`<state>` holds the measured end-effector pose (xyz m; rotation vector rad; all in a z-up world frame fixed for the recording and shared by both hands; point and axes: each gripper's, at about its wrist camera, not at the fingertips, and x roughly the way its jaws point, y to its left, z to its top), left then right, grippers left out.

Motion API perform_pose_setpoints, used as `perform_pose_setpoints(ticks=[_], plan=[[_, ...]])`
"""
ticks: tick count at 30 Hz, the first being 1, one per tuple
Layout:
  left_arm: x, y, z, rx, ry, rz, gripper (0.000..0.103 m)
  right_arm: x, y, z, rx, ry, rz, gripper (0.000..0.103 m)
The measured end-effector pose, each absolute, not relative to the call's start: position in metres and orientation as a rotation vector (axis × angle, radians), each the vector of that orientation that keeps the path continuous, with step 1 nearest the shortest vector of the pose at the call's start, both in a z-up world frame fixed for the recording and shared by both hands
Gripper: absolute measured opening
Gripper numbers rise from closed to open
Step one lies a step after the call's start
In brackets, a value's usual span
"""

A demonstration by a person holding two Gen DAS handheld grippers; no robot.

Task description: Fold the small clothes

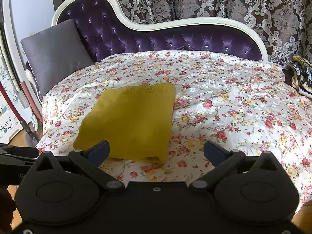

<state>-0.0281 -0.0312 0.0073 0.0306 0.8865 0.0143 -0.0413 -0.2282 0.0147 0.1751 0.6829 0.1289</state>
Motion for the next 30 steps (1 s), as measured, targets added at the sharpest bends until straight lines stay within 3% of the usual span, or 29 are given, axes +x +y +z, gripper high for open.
perform_pose_setpoints(ticks=[30], plan=[[-0.0245, -0.0350, 0.0034, 0.051, 0.892, 0.008, 0.085, -0.0354, -0.2268, 0.0107, 0.175, 0.698, 0.148, 0.102]])
